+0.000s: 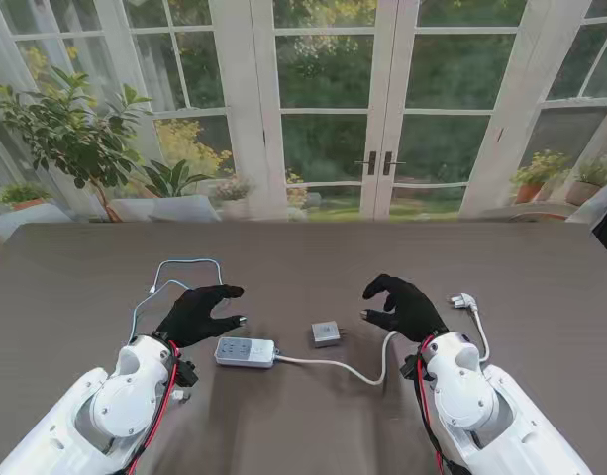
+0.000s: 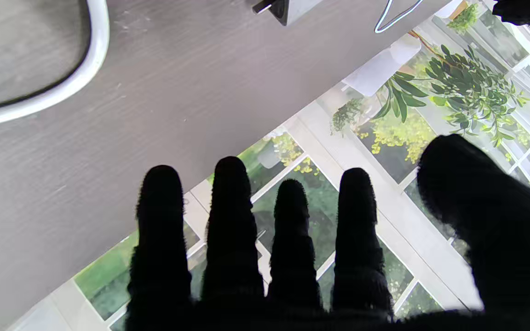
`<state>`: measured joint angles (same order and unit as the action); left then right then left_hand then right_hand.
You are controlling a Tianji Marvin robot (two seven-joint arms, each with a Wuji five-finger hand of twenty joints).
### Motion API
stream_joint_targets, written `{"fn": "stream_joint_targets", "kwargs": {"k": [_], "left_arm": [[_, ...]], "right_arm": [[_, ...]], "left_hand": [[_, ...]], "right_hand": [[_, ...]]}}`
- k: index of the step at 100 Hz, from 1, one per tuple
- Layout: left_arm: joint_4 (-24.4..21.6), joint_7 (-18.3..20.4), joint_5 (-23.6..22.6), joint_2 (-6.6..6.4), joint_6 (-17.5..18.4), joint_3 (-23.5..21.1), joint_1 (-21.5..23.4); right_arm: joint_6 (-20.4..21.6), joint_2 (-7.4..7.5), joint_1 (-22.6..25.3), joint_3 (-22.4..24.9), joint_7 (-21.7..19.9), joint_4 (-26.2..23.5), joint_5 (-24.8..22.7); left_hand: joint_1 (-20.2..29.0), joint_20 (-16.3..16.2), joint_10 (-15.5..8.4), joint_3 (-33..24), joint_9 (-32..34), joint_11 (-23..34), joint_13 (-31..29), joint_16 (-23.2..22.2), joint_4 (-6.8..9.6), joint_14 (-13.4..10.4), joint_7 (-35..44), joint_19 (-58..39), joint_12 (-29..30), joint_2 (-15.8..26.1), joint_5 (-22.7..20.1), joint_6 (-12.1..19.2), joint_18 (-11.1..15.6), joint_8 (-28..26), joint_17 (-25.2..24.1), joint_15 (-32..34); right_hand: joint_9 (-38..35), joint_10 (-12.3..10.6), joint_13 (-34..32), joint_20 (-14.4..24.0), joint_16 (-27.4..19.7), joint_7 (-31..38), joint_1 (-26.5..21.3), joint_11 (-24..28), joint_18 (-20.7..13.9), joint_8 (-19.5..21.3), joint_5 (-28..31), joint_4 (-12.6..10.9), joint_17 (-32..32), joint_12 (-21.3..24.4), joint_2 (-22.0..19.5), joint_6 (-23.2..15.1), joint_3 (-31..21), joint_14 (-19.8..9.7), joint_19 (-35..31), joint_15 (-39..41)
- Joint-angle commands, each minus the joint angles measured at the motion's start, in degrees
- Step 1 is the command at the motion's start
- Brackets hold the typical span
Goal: Set up the charging station
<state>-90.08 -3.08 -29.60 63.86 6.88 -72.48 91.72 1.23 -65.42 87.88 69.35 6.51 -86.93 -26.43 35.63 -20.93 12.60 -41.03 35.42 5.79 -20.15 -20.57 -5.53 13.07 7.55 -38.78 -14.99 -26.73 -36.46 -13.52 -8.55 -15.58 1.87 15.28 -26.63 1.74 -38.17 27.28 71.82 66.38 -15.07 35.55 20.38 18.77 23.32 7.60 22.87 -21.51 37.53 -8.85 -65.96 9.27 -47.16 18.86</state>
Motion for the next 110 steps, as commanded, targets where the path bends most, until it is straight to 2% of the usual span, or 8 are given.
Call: {"fn": "stream_joint_targets", "kwargs": {"k": [1, 19, 43, 62, 110], "left_arm": [[0.0, 1.1, 0.1, 0.13, 0.1, 0.0, -0.2], [0.2, 1.2, 0.3, 0.11, 0.1, 0.2, -0.3], [-0.4, 3.2, 0.6, -0.27, 0.3, -0.5, 0.1], [-3.3, 6.7, -0.2, -1.10, -0.3, -4.1, 3.7], [-9.5, 13.3, -8.5, -2.89, -1.7, -11.8, 12.4]], "right_arm": [[-0.1, -0.04, 0.5, 0.0, -0.9, -0.5, -0.2], [-0.9, 0.06, 1.2, 0.5, -1.4, -1.9, -0.1], [-1.6, 0.13, 1.9, 1.1, -1.9, -3.2, 0.2], [-2.1, 0.20, 2.2, 1.3, -2.3, -3.6, 0.3], [-1.7, 0.12, 2.8, 1.6, -2.4, -4.0, 1.3]], "left_hand": [[-1.6, 0.4, -1.2, 1.9, -1.4, -0.4, 1.8, 0.7, -1.16, -0.5, -0.6, 1.3, 0.4, 1.2, 0.2, 1.2, 0.2, 0.4, -1.5, -1.5], [-1.7, 0.2, -1.1, 2.3, -1.3, -0.4, 1.7, 0.6, -1.08, -0.4, -0.5, 1.5, 0.4, 1.6, 0.0, 1.3, 0.1, 0.4, -1.5, -1.6], [-1.8, -0.2, -0.6, 3.1, 0.3, -0.1, 0.6, 0.6, -0.90, 0.6, 0.1, 2.3, 0.3, 2.9, -1.6, 1.4, -2.2, 0.3, -0.8, -1.5], [-1.5, -0.5, -0.2, 3.4, 1.1, 0.0, 0.3, 0.6, -0.76, 1.1, 0.4, 2.6, 0.2, 3.3, -2.3, 1.2, -3.1, 0.2, -0.4, -1.5], [-1.6, -1.2, -0.9, 2.9, 1.1, -0.1, 0.1, 0.6, -0.81, 0.8, 0.3, 3.0, 0.1, 2.2, -2.0, 1.7, -3.2, 0.2, 0.1, -1.5]], "right_hand": [[-0.5, 0.0, 0.9, 0.9, -51.8, -18.7, 1.9, -0.9, 1.0, -0.5, 0.1, 0.0, 0.3, 0.7, -0.7, 0.0, 0.3, -1.2, 1.7, -0.9], [-0.6, 0.0, 0.9, 1.5, -51.8, -18.9, 2.0, -1.0, 1.1, -0.6, 0.3, 0.0, 0.5, 0.7, -0.8, 0.2, 0.4, -1.2, 2.5, -1.1], [-0.7, 0.1, 0.9, 2.2, -51.7, -19.0, 2.2, -1.0, 1.1, -0.6, 0.4, -0.1, 0.7, 0.8, -1.3, 0.2, 0.7, -1.2, 3.3, -1.2], [-0.8, 0.2, 0.8, 2.8, -51.7, -19.0, 2.3, -1.1, 1.1, -0.7, 0.4, -0.1, 0.9, 0.8, -1.6, 0.4, 0.9, -1.1, 3.8, -1.2], [-1.1, 0.5, 0.5, 4.1, -51.6, -19.4, 2.6, -1.2, 1.3, -0.8, 0.8, -0.4, 1.3, 0.9, -2.6, 1.1, 1.4, -1.0, 5.0, -1.2]]}}
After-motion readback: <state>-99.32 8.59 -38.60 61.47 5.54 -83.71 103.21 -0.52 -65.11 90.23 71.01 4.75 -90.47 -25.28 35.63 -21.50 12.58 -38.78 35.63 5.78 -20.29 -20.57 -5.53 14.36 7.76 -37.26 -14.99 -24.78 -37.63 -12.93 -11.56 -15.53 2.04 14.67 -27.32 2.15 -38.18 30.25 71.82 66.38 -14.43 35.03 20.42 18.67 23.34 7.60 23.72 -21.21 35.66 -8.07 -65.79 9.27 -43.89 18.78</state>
